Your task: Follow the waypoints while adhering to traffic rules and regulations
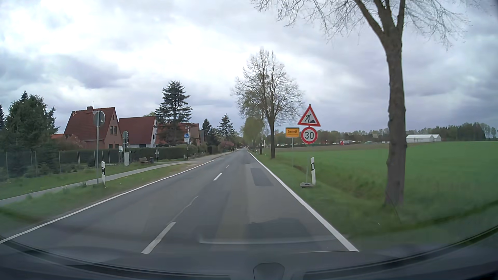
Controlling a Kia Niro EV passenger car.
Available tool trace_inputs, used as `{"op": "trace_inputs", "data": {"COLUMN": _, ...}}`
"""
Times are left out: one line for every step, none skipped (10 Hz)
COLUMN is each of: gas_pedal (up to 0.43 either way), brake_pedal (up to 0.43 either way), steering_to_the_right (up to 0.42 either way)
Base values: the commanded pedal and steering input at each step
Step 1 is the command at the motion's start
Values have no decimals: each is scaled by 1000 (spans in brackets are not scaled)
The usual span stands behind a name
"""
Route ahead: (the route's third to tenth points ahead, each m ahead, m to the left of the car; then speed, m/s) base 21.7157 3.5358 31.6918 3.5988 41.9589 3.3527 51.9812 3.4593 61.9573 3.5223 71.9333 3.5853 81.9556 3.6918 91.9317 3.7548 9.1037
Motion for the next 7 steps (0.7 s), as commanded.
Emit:
{"op": "trace_inputs", "data": {"gas_pedal": 0, "brake_pedal": 189, "steering_to_the_right": -5}}
{"op": "trace_inputs", "data": {"gas_pedal": 0, "brake_pedal": 195, "steering_to_the_right": -5}}
{"op": "trace_inputs", "data": {"gas_pedal": 0, "brake_pedal": 201, "steering_to_the_right": -5}}
{"op": "trace_inputs", "data": {"gas_pedal": 0, "brake_pedal": 201, "steering_to_the_right": -5}}
{"op": "trace_inputs", "data": {"gas_pedal": 0, "brake_pedal": 201, "steering_to_the_right": -5}}
{"op": "trace_inputs", "data": {"gas_pedal": 0, "brake_pedal": 195, "steering_to_the_right": -5}}
{"op": "trace_inputs", "data": {"gas_pedal": 0, "brake_pedal": 195, "steering_to_the_right": -5}}
